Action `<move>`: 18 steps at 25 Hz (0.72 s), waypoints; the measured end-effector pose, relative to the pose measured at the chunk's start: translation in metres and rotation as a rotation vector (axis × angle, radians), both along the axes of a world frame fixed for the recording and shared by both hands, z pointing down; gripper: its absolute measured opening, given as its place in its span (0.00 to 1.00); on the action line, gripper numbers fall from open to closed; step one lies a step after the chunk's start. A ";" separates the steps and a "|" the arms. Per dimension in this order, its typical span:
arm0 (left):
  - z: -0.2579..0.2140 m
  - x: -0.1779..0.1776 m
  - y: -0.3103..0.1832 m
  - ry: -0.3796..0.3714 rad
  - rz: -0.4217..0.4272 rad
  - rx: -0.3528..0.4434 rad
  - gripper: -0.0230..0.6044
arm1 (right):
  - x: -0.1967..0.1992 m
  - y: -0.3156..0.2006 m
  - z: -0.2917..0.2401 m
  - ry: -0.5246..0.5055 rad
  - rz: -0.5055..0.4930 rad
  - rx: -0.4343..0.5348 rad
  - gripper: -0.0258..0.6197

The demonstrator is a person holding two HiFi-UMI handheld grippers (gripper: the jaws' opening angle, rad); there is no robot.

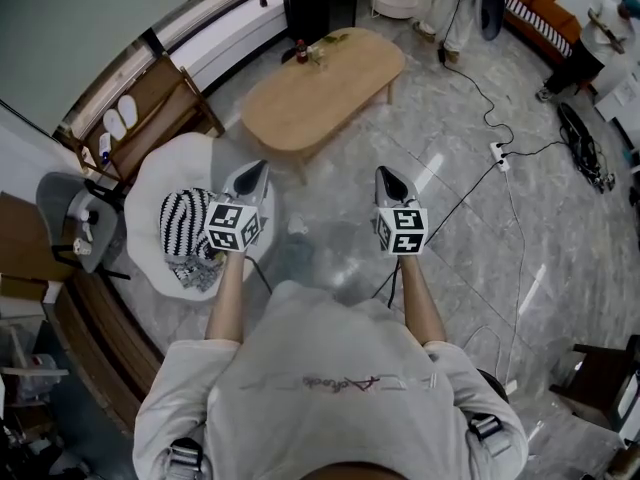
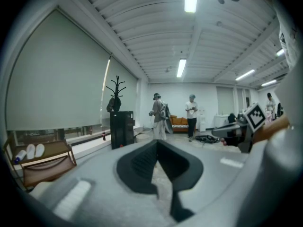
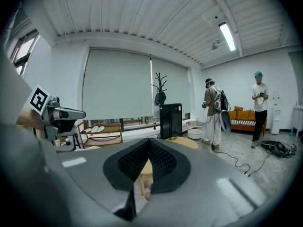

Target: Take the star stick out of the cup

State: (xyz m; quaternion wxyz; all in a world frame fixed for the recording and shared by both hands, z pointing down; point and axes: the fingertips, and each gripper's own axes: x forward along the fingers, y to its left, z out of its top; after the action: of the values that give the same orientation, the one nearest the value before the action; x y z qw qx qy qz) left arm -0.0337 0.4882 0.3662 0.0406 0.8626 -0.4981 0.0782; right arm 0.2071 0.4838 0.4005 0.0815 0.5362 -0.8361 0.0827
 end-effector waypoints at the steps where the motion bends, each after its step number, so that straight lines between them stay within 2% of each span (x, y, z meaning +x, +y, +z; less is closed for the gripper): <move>1: 0.000 0.001 -0.003 -0.001 0.001 0.001 0.04 | 0.001 -0.003 0.000 0.001 0.000 0.001 0.05; 11: 0.012 -0.011 -0.047 0.009 -0.006 -0.010 0.04 | -0.011 -0.047 0.010 0.012 -0.010 -0.012 0.04; 18: 0.022 -0.022 -0.097 0.029 -0.006 -0.019 0.04 | -0.026 -0.094 0.016 0.034 -0.029 -0.017 0.05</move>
State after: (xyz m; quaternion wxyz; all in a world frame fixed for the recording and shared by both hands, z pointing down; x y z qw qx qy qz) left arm -0.0553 0.3908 0.3878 0.0561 0.8618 -0.4992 0.0701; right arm 0.1810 0.3900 0.4160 0.1015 0.5247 -0.8415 0.0796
